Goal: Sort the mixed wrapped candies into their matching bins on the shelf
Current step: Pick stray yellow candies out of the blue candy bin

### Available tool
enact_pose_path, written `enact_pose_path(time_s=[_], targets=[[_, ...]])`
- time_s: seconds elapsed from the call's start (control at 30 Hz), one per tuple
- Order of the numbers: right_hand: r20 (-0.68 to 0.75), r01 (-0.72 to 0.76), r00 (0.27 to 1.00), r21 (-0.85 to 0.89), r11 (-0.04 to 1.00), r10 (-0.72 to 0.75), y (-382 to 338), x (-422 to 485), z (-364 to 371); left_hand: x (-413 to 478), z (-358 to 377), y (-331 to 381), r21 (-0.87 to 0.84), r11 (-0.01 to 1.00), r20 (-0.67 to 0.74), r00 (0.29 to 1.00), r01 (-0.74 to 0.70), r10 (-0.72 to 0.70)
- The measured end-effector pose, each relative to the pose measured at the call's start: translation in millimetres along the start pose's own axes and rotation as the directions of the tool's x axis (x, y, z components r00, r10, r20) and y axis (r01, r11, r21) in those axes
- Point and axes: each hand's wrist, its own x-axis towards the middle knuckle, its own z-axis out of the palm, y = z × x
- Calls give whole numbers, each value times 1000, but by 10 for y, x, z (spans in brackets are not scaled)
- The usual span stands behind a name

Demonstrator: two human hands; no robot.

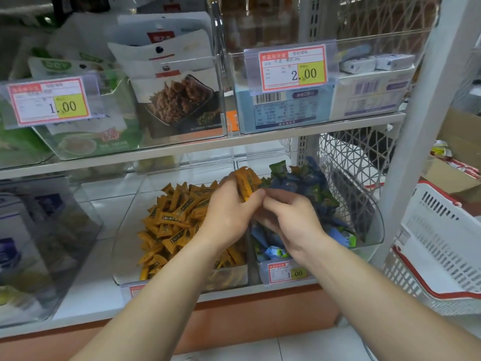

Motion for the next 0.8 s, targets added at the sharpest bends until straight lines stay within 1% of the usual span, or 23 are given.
enact_pose_path(time_s=[0.03, 0.07, 0.1, 0.13, 0.17, 0.23, 0.3, 0.37, 0.4, 0.43, 0.5, 0.57, 0.6, 0.63, 0.7, 0.73, 0.77, 0.8], targets=[[63, 17, 998, -100, 995, -11, -23, -6, -3, 21, -48, -14, 7, 1000, -21, 1000, 5, -4], [111, 56, 993, -237, 970, -31, -50, -10, -13, 50, -93, -46, 22, 1000, -36, 999, 18, -17], [141, 105, 988, -361, 927, -57, -80, -12, -34, 71, -145, -91, 59, 998, -46, 999, 24, -21], [147, 144, 985, -441, 886, -86, -102, -4, -67, 91, -207, -149, 115, 993, -52, 999, 21, -16], [128, 163, 985, -482, 861, -115, -125, 11, -113, 113, -275, -217, 172, 985, -52, 999, 12, -3], [49, 153, 988, -512, 845, -150, -179, 43, -220, 157, -431, -371, 306, 952, -36, 999, 16, -6], [-7, 141, 984, -579, 803, -178, -227, 101, -365, 202, -585, -498, 453, 889, 3, 997, 70, -80], [-43, 130, 978, -645, 753, -205, -284, 200, -517, 233, -674, -546, 520, 845, 2, 988, 128, -151], [-67, 118, 973, -677, 727, -219, -316, 277, -591, 243, -677, -530, 532, 837, -20, 990, 130, -141], [-87, 102, 969, -715, 692, -233, -350, 368, -661, 247, -648, -492, 549, 829, -52, 994, 111, -98], [-122, 49, 960, -812, 581, -251, -412, 609, -786, 253, -504, -372, 577, 817, -73, 996, 4, 48], [-105, 14, 959, -910, 415, -263, -456, 859, -869, 246, -283, -243, 534, 839, 2, 993, -105, 122], [-61, 36, 961, -939, 343, -269, -456, 978, -882, 234, -159, -211, 518, 844, 54, 990, -138, 129], [-5, 80, 962, -951, 298, -273, -443, 1087, -881, 220, -44, -205, 530, 833, 106, 987, -162, 124], [74, 149, 960, -951, 270, -268, -384, 1289, -848, 211, 127, -273, 584, 790, 172, 979, -188, 107], [96, 160, 962, -956, 245, -256, -350, 1382, -832, 224, 173, -330, 585, 792, 179, 980, -178, 88], [118, 164, 965, -969, 186, -235, -308, 1473, -811, 235, 192, -381, 562, 813, 177, 982, -154, 64], [137, 161, 968, -982, 100, -209, -266, 1558, -789, 244, 200, -430, 529, 838, 171, 984, -136, 51]])
